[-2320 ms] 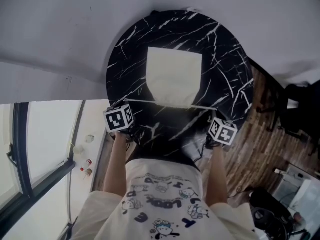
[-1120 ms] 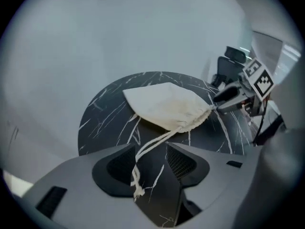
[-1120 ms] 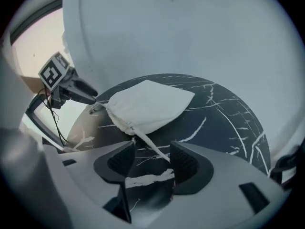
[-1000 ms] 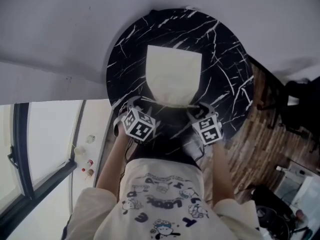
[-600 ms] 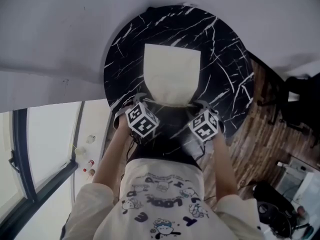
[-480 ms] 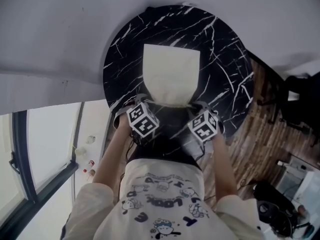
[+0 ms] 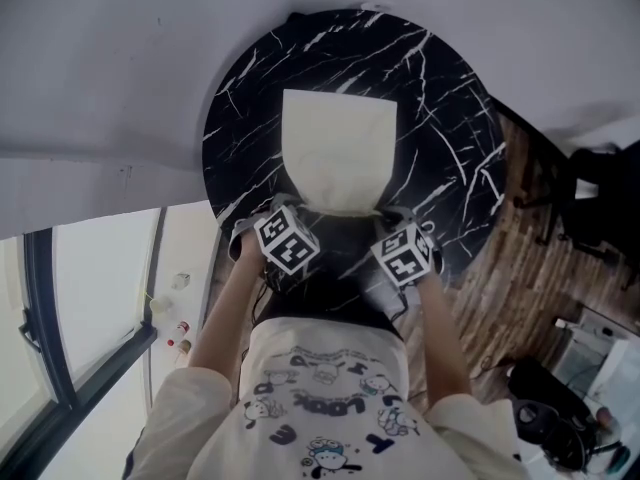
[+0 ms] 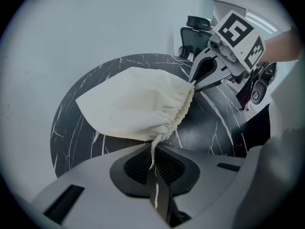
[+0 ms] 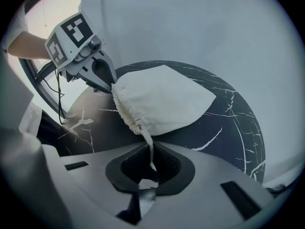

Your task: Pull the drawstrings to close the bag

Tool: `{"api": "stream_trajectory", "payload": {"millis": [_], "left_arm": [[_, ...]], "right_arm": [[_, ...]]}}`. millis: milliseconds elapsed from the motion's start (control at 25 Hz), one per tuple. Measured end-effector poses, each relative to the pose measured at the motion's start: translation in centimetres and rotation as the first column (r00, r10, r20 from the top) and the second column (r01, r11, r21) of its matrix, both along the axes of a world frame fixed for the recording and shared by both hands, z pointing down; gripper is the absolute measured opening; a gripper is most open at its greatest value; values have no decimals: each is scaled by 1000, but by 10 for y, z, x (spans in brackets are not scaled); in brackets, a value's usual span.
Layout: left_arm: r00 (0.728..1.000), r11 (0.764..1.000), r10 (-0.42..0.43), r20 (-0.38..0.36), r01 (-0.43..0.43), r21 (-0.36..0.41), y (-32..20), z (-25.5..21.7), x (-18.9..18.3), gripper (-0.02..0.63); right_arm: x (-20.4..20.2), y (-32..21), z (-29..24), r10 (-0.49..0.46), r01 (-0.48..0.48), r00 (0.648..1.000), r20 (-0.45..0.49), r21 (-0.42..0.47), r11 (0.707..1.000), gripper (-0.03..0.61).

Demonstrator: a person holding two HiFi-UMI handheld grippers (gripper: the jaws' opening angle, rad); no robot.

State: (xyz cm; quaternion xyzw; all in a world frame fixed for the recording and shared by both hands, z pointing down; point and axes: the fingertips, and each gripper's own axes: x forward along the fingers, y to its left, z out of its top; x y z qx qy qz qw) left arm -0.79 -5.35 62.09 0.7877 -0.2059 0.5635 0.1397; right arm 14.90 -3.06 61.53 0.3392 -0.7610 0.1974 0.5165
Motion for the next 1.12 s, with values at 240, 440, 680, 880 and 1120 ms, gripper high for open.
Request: {"api": "stream_trajectory", "payload": {"millis": [240,440,680,880,1120], "left_arm": [[955,958,-287,-78,284,-49,-1,-6,-1,48],[808,837,-547,-218,532,-130,-6,-17,2,46],[712,749,-660,-240,650,-132,-5,-22,-4,46],[599,647,-761,-248,723,-242,2,-17,-3,46],[545,604,-795,-267,755,-257,-3,-21,-12,46]], "right_arm": [[7,-6,-5,195,-196,980,28,36,980,21],[16,-10,-9,494,-497,840,226,-44,866,20],[17,-13,-21,548,-568,788,281,-11,823,18],[23,-13,-21,637,-663,689,345,-55,747,18],[30,-10,-18,696,-721,596,402,-113,683,18]]}}
